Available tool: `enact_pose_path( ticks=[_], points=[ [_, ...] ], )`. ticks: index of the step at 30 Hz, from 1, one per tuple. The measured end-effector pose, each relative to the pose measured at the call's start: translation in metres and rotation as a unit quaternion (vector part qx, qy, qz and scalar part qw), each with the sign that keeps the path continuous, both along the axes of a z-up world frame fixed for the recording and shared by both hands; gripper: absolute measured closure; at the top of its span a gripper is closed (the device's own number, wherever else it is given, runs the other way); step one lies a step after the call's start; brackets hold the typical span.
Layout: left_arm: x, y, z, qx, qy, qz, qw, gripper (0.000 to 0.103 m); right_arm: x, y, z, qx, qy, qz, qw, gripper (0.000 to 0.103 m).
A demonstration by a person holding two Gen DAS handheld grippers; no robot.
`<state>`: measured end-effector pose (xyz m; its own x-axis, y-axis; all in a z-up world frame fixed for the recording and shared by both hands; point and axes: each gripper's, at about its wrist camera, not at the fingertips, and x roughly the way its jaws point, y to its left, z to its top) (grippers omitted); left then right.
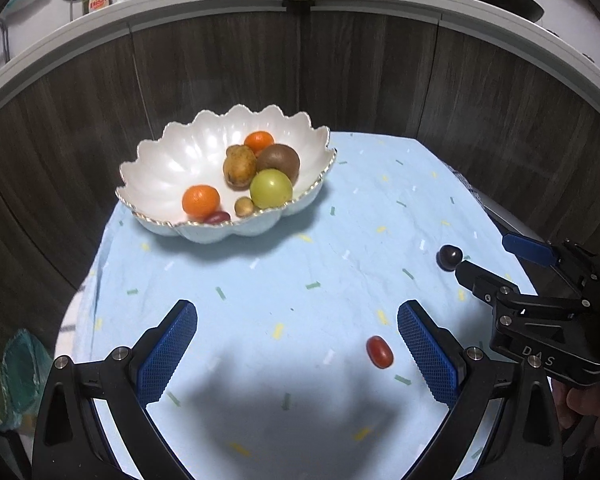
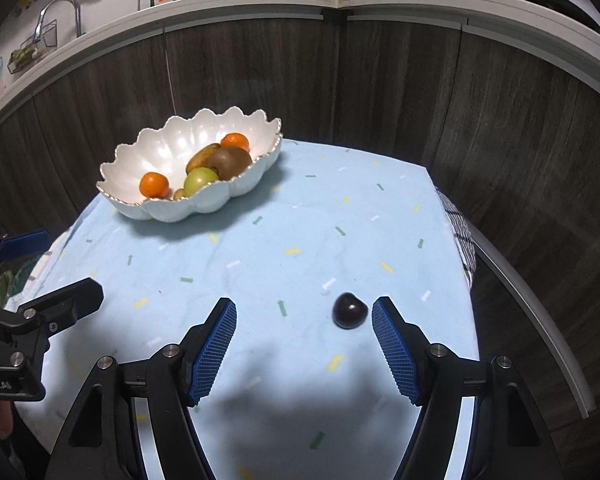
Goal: Organize fruits
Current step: 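Move the left tool toward a red date while the right tool approaches the dark plum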
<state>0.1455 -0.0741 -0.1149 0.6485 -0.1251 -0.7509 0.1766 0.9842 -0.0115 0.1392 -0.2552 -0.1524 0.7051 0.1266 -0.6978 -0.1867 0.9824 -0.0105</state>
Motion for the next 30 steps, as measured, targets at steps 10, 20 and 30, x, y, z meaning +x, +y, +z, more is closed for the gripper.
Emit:
enact_pose_path(
  ticks=[10, 20, 30],
  points=[
    [-0.006, -0.019, -0.015, -0.002, 0.01, 0.022, 0.9997, 0.001, 0.007, -0.018, -0.018, 0.001, 0.008, 0.01, 1.0, 0.032],
    [-0.011, -0.028, -0.029, 0.012, 0.007, 0.049, 0.9987, 0.001, 0.016, -0.021, -0.031, -0.015, 0.005, 0.041, 0.999, 0.032],
    [-0.017, -0.048, -0.047, 0.016, 0.024, 0.057, 0.9979, 0.001, 0.029, -0.023, -0.039, -0.041, 0.004, 0.079, 0.996, 0.032]
  ],
)
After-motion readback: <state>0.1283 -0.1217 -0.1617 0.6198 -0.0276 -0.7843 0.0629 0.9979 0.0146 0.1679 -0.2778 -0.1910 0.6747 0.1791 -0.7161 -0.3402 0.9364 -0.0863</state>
